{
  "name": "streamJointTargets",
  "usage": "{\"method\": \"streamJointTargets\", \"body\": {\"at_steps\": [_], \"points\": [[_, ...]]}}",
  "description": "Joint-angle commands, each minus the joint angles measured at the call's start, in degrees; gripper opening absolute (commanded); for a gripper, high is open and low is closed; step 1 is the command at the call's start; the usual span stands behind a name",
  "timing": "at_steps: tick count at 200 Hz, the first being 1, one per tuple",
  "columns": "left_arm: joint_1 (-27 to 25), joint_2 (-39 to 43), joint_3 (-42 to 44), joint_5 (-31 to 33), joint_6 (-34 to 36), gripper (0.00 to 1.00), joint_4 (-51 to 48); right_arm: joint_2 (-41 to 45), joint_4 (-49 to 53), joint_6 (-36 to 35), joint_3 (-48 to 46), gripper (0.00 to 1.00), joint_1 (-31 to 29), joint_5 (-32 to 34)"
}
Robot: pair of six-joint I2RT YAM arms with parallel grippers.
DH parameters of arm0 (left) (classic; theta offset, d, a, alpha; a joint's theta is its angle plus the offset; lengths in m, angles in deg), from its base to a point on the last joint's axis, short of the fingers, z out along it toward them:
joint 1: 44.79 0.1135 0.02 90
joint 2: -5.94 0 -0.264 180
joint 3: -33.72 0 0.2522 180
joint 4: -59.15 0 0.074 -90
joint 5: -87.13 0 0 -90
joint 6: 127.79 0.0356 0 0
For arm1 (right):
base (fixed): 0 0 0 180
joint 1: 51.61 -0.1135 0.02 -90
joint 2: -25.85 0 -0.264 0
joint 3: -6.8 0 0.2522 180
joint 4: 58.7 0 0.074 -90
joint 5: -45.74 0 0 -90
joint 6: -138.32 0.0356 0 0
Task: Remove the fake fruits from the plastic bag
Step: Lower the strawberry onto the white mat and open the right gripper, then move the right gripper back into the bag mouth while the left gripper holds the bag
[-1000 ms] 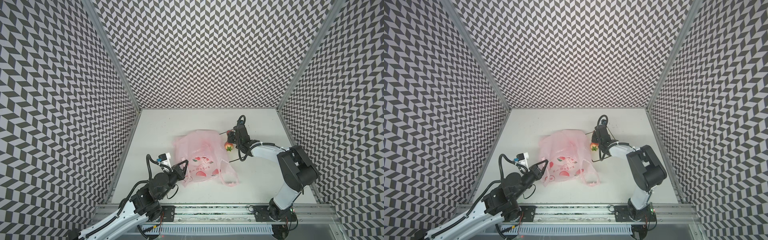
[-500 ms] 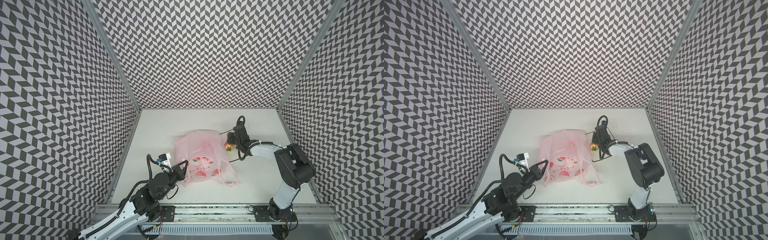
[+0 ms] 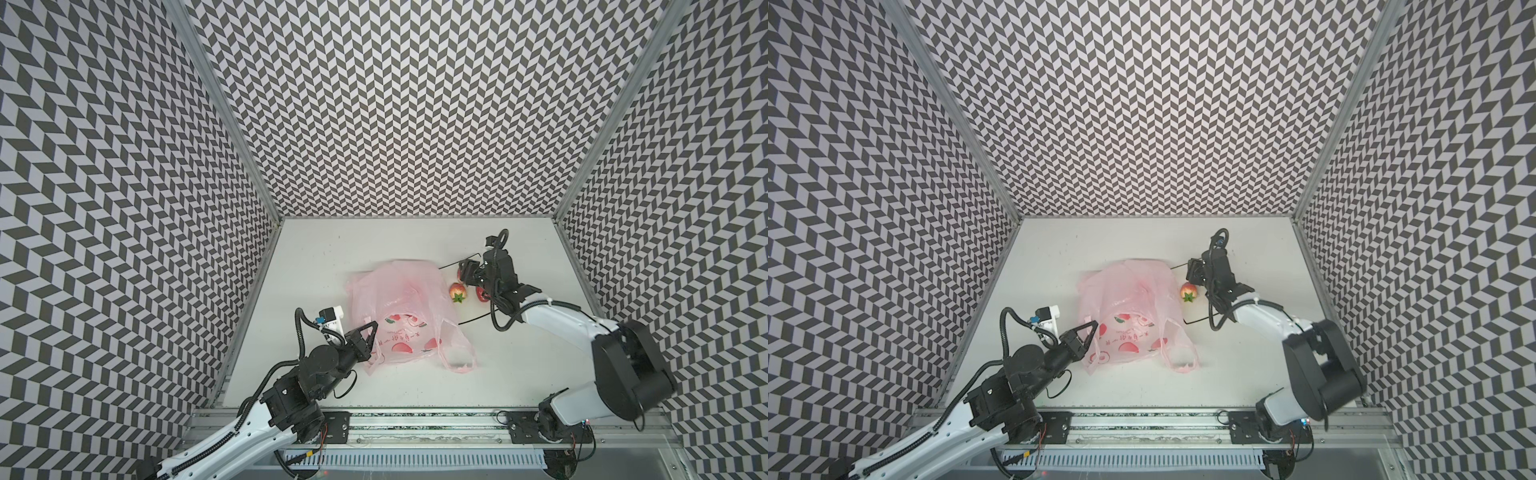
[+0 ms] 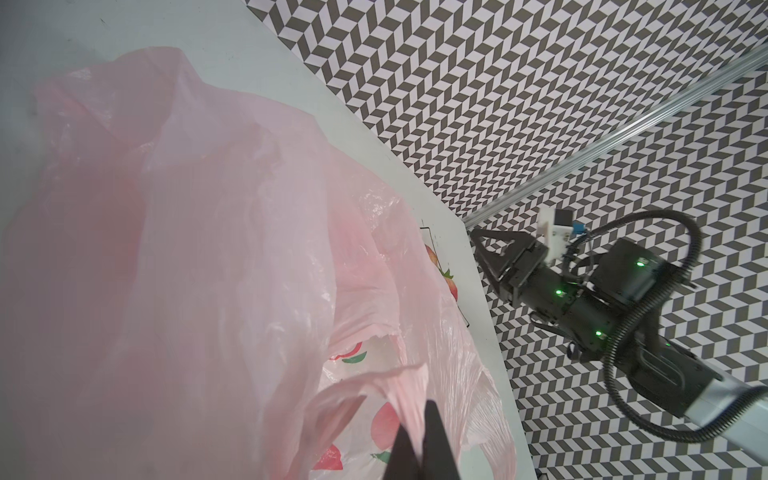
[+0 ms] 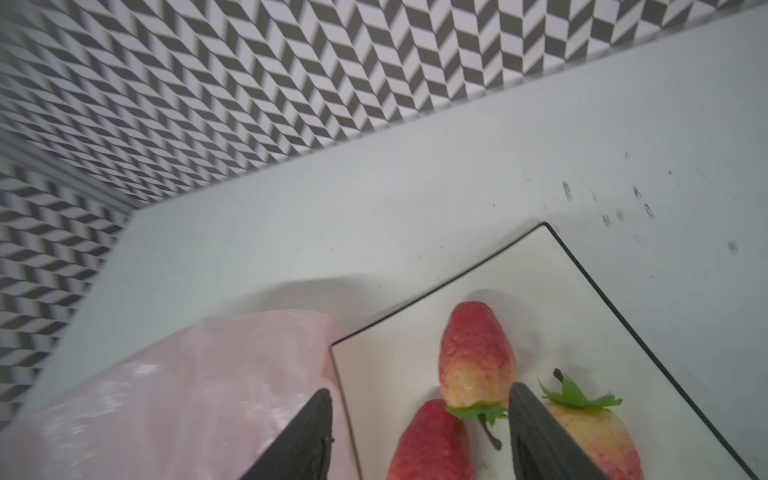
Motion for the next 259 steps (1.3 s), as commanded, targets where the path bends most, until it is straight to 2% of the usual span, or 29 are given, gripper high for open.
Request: {"method": "streamJointTargets", "body": {"at_steps": [1, 25, 50, 81, 110, 144, 169, 202, 231, 259], "points": [[0.23, -0.84, -2.32, 0.09, 1.38, 0.0, 2.12, 6.87, -2.6, 0.66, -2.35, 0.6, -2.82, -8.22], [0.23, -0.56, -2.88, 0.8, 1.52, 0.0, 1.81, 12.89, -0.21, -1.22, -2.34, 0.56, -11.14, -7.81], [0.25, 0.0, -2.79, 0.8, 1.9, 0.0, 2.03, 13.75, 0.61, -1.37, -2.29, 0.5, -19.85, -7.98], [0.22, 0.45, -3.2, 0.82, 2.31, 0.0, 1.78, 8.54, -0.11, -2.45, -1.83, 0.47, -29.9, -6.3], [0.25, 0.97, -3.9, 1.07, 2.84, 0.0, 0.92, 0.16, -0.71, -4.72, -0.06, 0.45, -35.06, -5.32], [0.21, 1.76, -4.46, 1.34, 3.48, 0.0, 0.51, -9.09, -1.73, -8.66, 2.47, 0.44, -36.05, -2.86], [0.23, 2.12, -4.55, 1.17, 3.63, 0.0, 0.55, -13.84, -3.39, -10.51, 4.78, 0.46, -35.93, 6.33], [0.25, 2.13, -5.31, 0.34, 4.22, 0.0, -0.38, -20.17, -6.17, -12.69, 8.62, 0.53, -35.48, 18.43], [0.23, 1.8, -6.41, -0.14, 4.71, 0.0, -1.7, -25.23, -8.76, -13.69, 11.31, 0.58, -34.56, 24.8], [0.26, 1.52, -7.05, -1.53, 5.39, 0.0, -1.62, -29.67, -11.23, -13.82, 13.64, 0.63, -33.79, 27.88]]}}
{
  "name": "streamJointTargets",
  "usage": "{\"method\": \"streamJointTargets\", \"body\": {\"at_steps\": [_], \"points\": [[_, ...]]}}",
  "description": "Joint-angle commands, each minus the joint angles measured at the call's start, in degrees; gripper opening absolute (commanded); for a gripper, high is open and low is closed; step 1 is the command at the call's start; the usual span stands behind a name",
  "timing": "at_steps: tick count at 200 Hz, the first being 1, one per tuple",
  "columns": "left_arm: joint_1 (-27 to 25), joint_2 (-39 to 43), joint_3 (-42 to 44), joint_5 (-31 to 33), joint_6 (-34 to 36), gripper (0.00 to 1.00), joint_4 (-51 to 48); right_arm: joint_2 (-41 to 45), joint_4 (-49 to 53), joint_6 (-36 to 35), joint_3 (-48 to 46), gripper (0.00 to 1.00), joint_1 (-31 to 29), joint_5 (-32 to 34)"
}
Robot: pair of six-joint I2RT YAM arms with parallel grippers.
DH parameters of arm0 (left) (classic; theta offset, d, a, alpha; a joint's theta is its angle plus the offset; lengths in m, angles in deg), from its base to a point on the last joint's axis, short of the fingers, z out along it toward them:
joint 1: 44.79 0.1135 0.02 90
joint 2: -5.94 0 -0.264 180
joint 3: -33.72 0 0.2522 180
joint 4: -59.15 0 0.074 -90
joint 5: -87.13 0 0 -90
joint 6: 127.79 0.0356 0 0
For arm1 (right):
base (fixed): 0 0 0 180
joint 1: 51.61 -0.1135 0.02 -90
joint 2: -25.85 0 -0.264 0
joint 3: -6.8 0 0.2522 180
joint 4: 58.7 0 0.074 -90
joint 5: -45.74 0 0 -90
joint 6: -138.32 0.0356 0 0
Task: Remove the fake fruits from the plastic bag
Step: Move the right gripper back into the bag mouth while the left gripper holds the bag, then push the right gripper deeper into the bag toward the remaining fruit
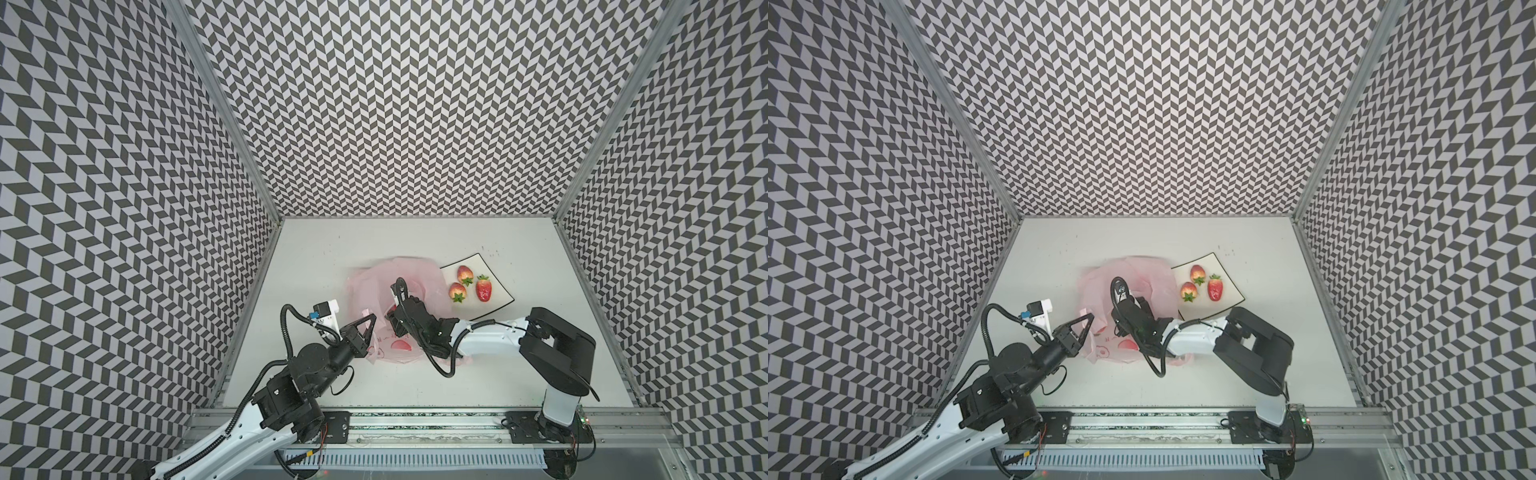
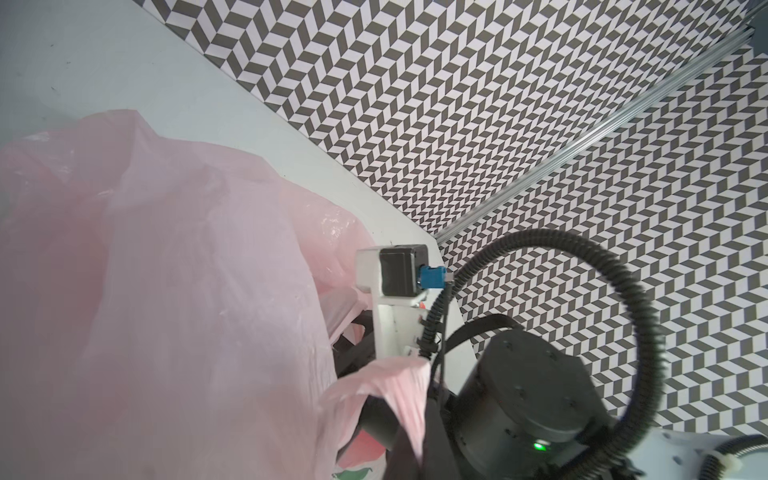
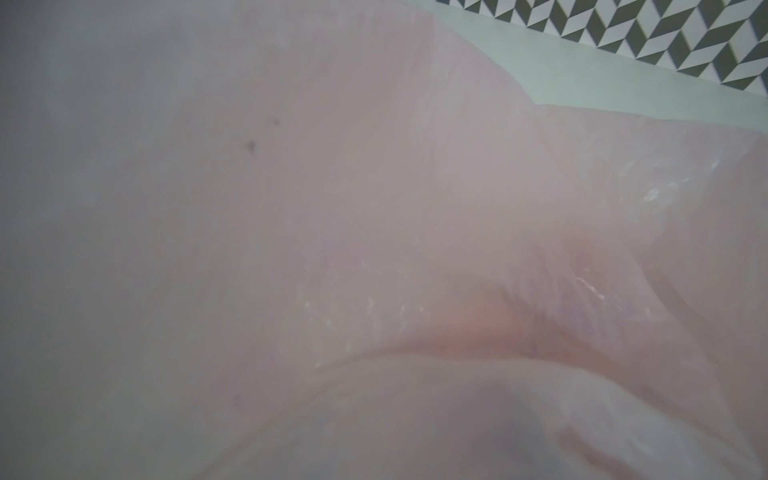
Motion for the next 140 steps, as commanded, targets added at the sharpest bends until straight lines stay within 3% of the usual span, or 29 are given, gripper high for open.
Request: {"method": "streamJointTargets", "body": {"at_steps": [1, 80, 105, 140], "points": [[0.26, -0.17, -1.89, -1.04, 1.55, 0.0, -0.92, -3.42, -5.23, -1.09, 2.3, 0.63, 0.75, 6.83], [0.25, -0.12, -1.61, -0.77, 0.22, 0.0, -1.92, -15.97, -6.99, 0.74, 11.94, 0.72, 3.76, 8.57], [0.23, -0.22, -1.43, -0.81, -0.14, 0.0, -2.12, -18.85, -7.7, 0.46, 13.9, 0.72, 5.5, 4.26], [0.26, 0.13, -0.62, 0.12, -0.9, 0.0, -2.16, -21.29, -6.97, -3.57, 16.6, 0.69, 7.25, -9.54]]}}
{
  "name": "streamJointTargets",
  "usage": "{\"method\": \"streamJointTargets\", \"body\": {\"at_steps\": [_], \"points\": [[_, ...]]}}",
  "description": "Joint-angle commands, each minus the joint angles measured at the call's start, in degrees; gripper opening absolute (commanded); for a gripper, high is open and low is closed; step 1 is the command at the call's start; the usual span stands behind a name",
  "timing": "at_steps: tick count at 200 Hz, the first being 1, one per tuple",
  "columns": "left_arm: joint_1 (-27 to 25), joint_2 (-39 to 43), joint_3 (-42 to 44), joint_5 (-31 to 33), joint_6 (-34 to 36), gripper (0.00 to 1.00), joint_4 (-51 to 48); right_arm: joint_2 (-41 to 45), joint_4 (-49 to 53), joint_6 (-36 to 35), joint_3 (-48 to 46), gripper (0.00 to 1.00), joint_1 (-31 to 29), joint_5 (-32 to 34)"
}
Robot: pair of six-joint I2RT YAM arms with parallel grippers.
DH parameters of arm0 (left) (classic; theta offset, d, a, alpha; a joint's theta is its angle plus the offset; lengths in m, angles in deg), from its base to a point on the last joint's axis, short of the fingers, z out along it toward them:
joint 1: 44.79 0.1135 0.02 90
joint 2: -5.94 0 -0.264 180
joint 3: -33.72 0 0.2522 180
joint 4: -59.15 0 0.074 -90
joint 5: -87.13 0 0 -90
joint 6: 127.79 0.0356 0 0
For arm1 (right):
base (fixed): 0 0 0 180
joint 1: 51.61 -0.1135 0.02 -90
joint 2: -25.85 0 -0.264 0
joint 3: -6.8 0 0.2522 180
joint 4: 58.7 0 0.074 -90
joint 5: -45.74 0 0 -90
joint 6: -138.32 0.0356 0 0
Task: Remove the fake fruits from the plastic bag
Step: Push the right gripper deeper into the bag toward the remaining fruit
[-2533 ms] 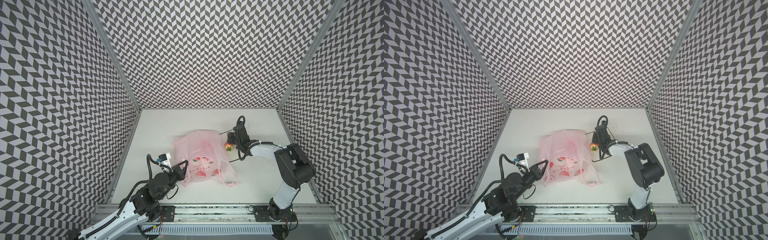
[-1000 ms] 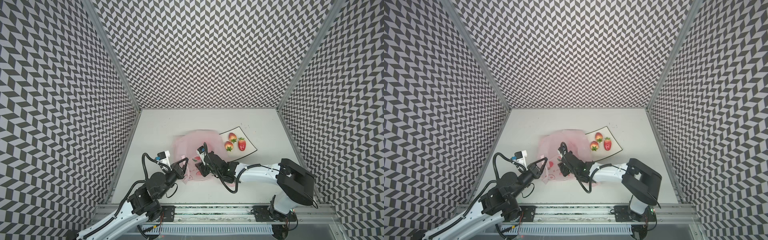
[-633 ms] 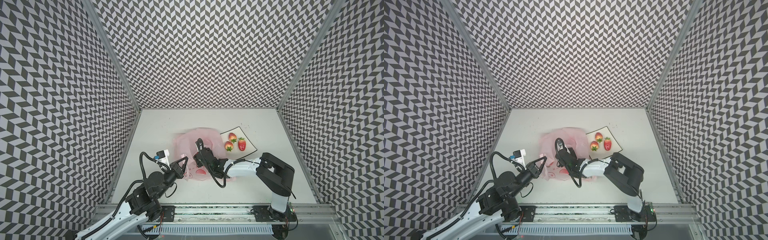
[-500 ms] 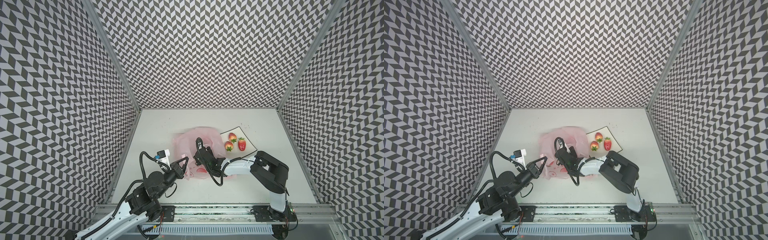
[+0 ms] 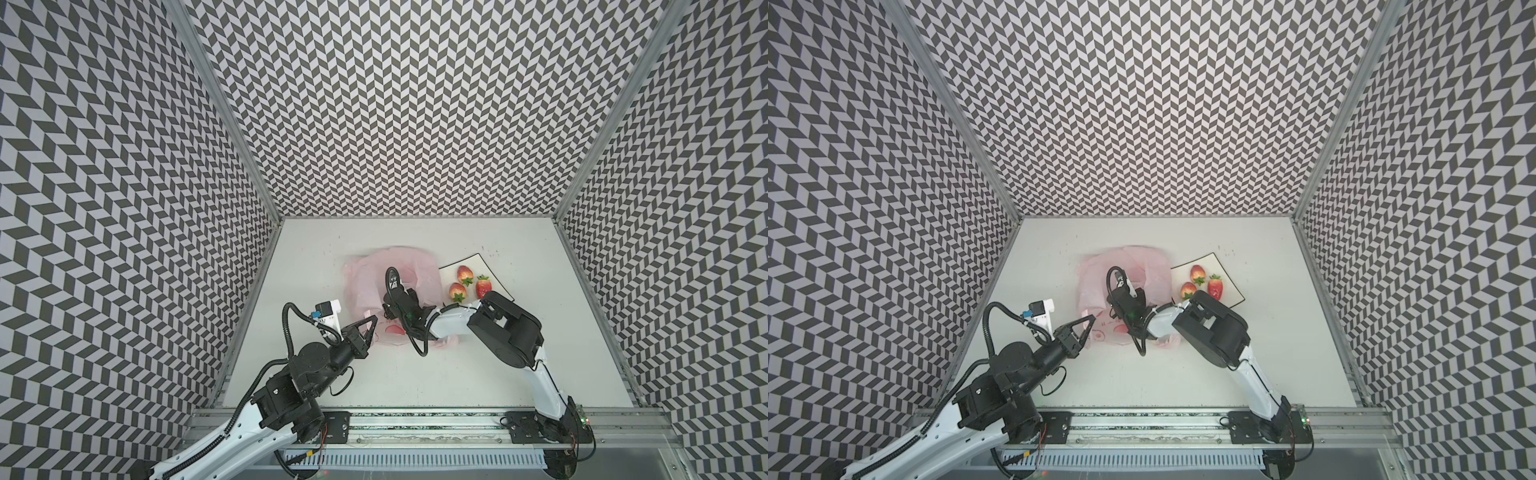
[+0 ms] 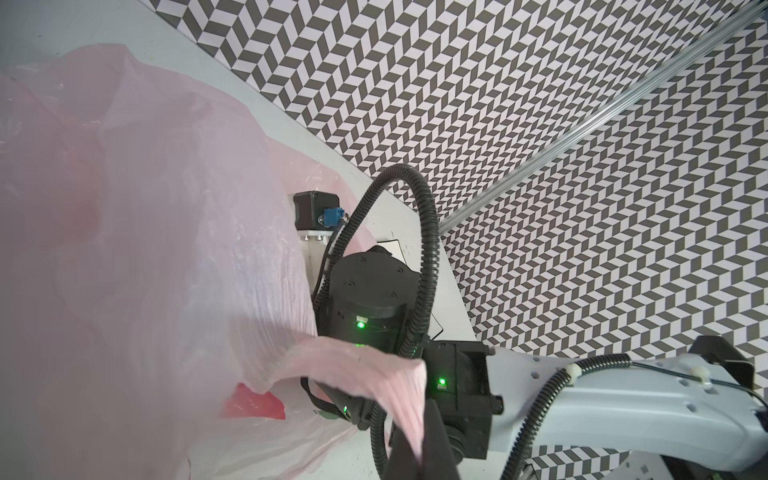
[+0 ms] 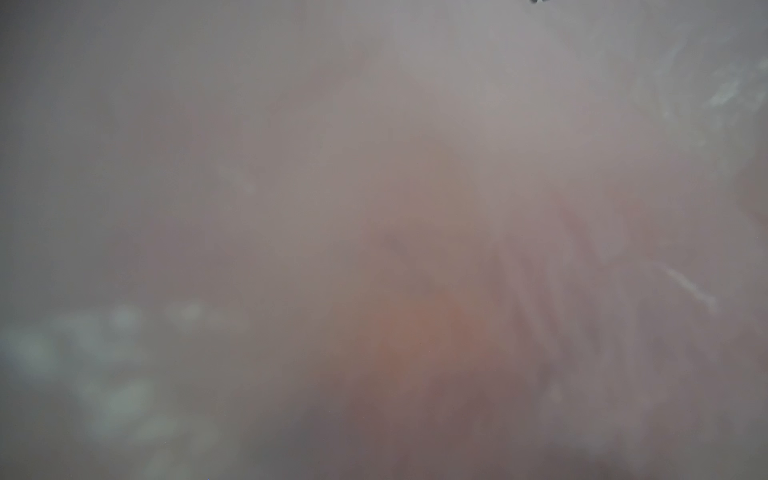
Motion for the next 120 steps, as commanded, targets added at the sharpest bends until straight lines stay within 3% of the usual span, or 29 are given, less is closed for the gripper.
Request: {"method": "streamJointTargets", "body": {"at_steps": [1, 56, 83, 102, 120], "points": [[0.26, 0.68, -0.06, 1.32, -1.06, 0.0, -0.51, -1.61, -1.41, -2.88, 2.08, 0.69, 0.82, -9.99], [0.26, 0.61, 1.0, 2.31, -1.97, 0.0, 0.19, 6.47, -7.1, -6.94, -6.38, 0.56, 0.74, -26.32], [0.25, 0.59, 1.27, 2.63, -1.92, 0.0, 0.63, 9.95, -9.97, -6.88, -10.36, 0.54, 0.82, -32.18], [0.21, 0.62, 1.37, 2.48, -2.06, 0.0, 0.73, 10.13, -9.9, -4.96, -10.23, 0.56, 0.82, -30.27], [0.32, 0.84, 1.36, 2.39, -2.21, 0.0, 0.68, 8.68, -5.27, 0.06, -7.06, 0.63, 0.83, -23.26]]}}
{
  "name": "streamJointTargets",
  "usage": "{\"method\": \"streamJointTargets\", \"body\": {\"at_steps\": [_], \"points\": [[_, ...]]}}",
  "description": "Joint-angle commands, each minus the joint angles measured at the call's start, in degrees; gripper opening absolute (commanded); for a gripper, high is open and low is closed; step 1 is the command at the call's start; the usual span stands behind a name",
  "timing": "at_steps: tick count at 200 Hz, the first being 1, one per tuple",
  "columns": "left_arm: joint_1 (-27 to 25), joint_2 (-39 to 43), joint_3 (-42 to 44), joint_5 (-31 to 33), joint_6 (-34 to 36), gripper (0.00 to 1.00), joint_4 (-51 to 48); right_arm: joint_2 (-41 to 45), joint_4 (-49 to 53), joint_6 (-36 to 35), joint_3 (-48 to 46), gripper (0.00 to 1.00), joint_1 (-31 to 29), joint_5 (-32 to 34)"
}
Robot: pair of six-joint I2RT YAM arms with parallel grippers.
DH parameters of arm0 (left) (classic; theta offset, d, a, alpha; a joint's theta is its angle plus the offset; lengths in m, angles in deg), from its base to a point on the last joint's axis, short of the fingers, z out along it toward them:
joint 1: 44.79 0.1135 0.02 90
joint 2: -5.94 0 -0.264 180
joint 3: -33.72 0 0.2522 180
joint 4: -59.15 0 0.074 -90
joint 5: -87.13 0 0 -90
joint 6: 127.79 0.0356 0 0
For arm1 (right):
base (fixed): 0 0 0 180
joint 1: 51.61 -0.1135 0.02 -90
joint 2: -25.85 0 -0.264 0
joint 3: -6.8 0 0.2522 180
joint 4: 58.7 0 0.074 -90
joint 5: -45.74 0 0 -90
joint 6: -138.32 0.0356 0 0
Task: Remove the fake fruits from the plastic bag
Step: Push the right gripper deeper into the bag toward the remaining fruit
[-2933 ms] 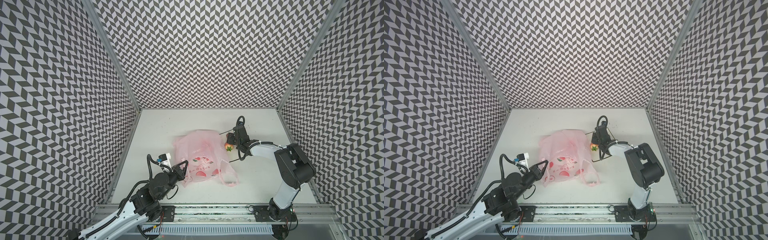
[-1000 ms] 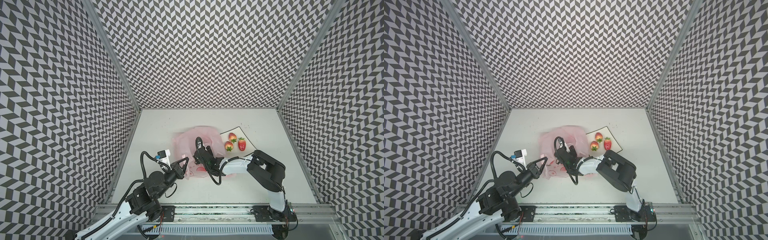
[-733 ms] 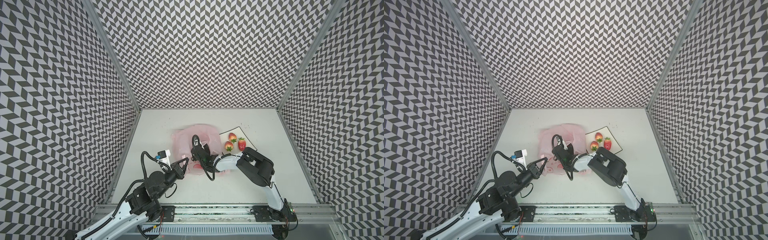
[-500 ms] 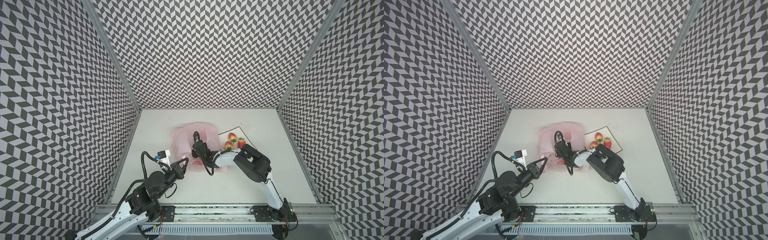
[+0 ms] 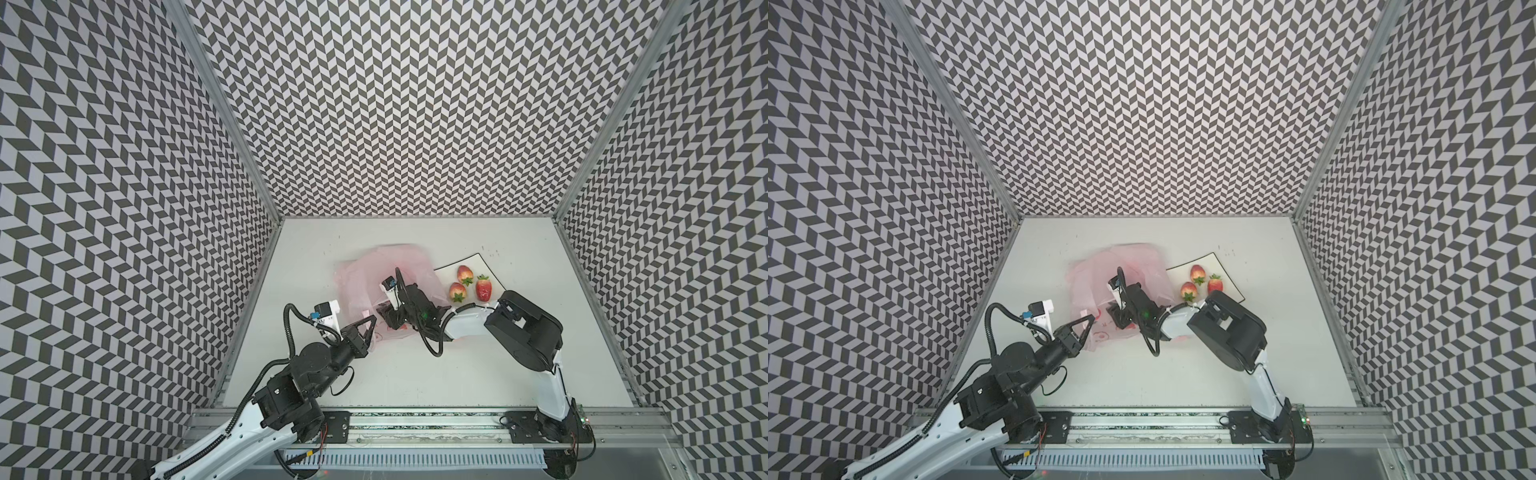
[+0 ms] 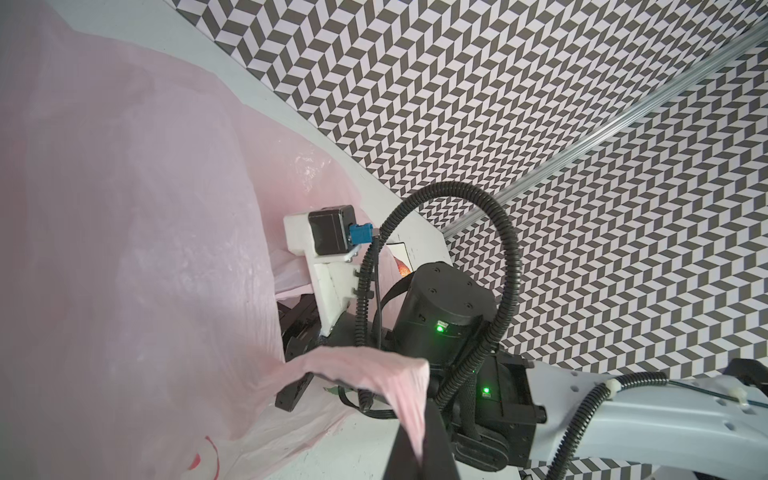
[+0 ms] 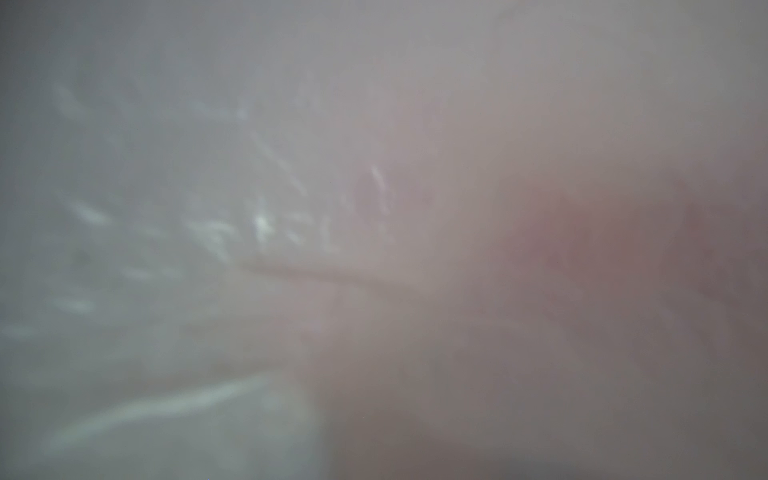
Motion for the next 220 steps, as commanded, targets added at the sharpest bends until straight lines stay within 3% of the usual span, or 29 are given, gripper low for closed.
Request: {"method": "streamJointTargets", "body": {"at_steps": [1, 41, 149, 194, 220], "points": [[0.33, 0.83, 0.44, 1.01, -0.34, 0.0, 0.52, 0.28, 0.46, 4.99, 2.93, 0.63, -0.24, 4.59], [0.24, 1.23, 0.79, 0.72, -0.83, 0.0, 0.54, -1.48, 4.28, 17.53, 5.36, 0.68, -0.26, 15.29], [0.26, 0.27, 2.02, -1.72, -2.41, 0.0, 2.36, -8.15, 1.54, 36.97, 10.69, 0.72, 0.27, 23.33], [0.26, 0.26, 1.68, -2.11, -2.53, 0.0, 1.92, -12.43, 7.23, 38.76, 18.68, 0.71, 0.72, 24.49], [0.26, 0.42, 1.58, -2.2, -2.48, 0.0, 1.56, -14.29, 8.09, 37.54, 21.34, 0.65, 0.72, 25.33]]}}
